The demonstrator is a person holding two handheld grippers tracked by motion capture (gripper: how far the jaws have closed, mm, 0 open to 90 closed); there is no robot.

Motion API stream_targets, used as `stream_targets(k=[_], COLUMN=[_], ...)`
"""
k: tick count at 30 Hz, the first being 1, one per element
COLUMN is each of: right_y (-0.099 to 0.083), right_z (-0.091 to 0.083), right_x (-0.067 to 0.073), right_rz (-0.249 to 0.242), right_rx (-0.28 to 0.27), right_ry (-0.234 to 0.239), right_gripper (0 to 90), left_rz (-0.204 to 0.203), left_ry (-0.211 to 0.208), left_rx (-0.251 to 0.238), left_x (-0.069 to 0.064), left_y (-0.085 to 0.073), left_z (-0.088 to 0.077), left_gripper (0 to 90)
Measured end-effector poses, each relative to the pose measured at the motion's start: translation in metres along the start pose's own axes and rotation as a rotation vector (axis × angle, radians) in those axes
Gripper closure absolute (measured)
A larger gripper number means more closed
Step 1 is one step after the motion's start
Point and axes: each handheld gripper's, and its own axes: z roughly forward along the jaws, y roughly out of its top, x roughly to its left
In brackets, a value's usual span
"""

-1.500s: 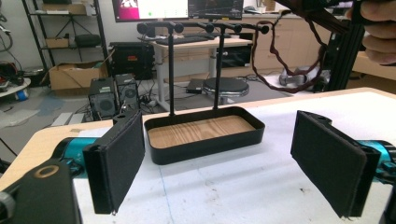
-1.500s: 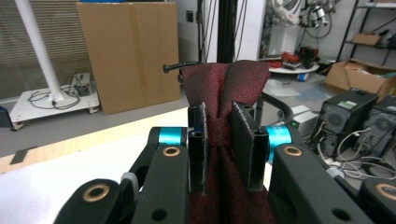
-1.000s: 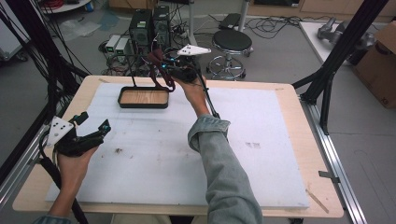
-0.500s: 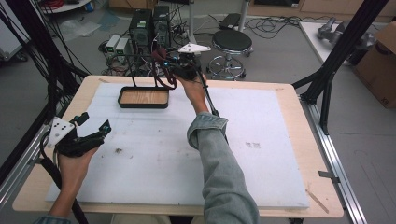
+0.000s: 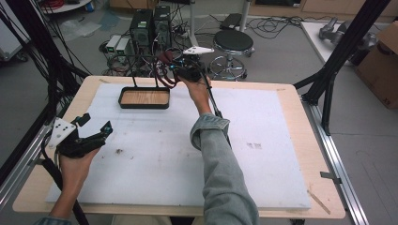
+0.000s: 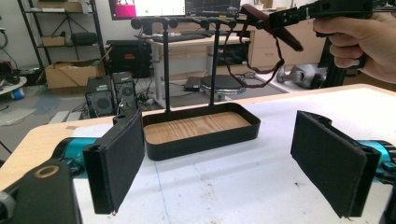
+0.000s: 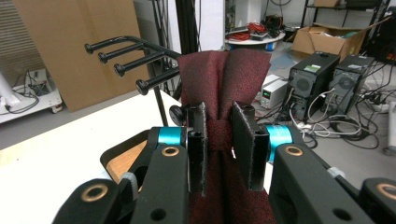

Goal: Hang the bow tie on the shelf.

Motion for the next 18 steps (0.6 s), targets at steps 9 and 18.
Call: stream_targets(k=[9,18], right_y=[-0.0068,-0.0086], right_z=[0.0049,0.0070], right_x=[-0.0028,-0.0018], right_rz=[0.016,0.017], right_rx=[0.030,0.038], right_ry=[-0.008,-0.001], right_gripper=[76.6,75.6], left_rz=[0.001,0.000], left_ry=[0.001,-0.001], left_rx=[-0.001,0.000], left_x=[-0.0003,-0.0008], left_y=[-0.0001,0.0001], left_z=[-0.0001,-0.0001], left_gripper=[17.9,17.9])
